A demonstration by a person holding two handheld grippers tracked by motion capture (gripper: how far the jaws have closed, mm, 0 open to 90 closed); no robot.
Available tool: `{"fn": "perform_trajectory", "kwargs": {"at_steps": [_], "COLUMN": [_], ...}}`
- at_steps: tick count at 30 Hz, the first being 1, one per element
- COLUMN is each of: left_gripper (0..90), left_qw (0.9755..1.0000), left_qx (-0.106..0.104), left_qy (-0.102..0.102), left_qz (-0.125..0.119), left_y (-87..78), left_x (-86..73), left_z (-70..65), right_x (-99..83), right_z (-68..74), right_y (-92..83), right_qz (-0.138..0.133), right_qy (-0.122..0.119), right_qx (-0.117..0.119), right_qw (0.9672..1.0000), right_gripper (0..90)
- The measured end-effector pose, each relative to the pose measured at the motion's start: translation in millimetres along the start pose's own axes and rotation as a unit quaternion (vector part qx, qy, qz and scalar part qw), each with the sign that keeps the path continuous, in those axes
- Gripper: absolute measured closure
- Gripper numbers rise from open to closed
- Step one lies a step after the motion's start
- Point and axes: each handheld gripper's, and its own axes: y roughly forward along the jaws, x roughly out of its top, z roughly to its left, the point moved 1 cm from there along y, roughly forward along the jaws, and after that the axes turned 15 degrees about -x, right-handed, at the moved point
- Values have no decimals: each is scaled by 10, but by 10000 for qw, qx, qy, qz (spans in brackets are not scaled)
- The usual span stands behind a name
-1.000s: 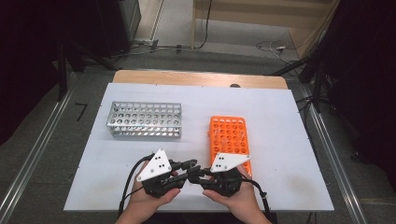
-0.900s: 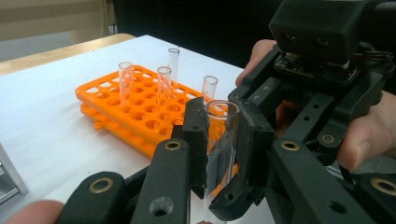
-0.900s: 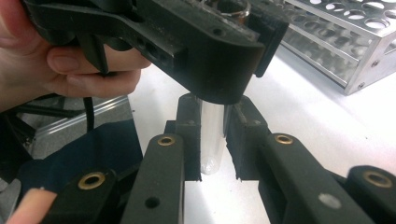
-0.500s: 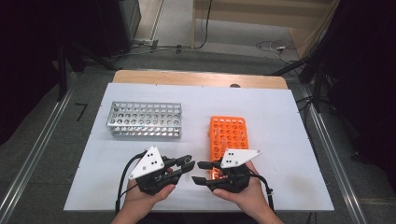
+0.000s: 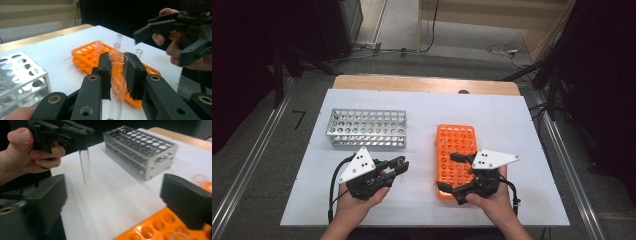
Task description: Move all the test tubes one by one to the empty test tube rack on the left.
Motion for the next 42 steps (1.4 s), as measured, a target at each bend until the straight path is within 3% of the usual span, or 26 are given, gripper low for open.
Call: {"fn": "perform_trajectory", "kwargs": {"at_steps": [8,20,31,37,42], "left_gripper": [755,755,755,755,755], "left_qw": [9996,9984,9970,9963,9954], "left_qx": [266,568,733,809,883], "left_qy": [-41,-40,-218,-249,-316], "left_qz": [2,-47,-152,-135,-189], "left_y": [5,90,198,236,229], "left_x": [87,271,338,355,383], "left_z": [234,575,935,1109,1204], "right_x": [-129,-399,-668,-765,-794], "right_z": [-326,-749,-978,-1088,-1053], "right_y": [-234,-550,-638,-626,-584], "right_qz": [-110,-201,-115,-142,31], "right_qy": [175,522,679,917,656], "right_qx": [-431,-972,-1419,-1487,-1596], "right_qw": [9989,9937,9875,9845,9850], "right_gripper": [0,0,0,0,0]}}
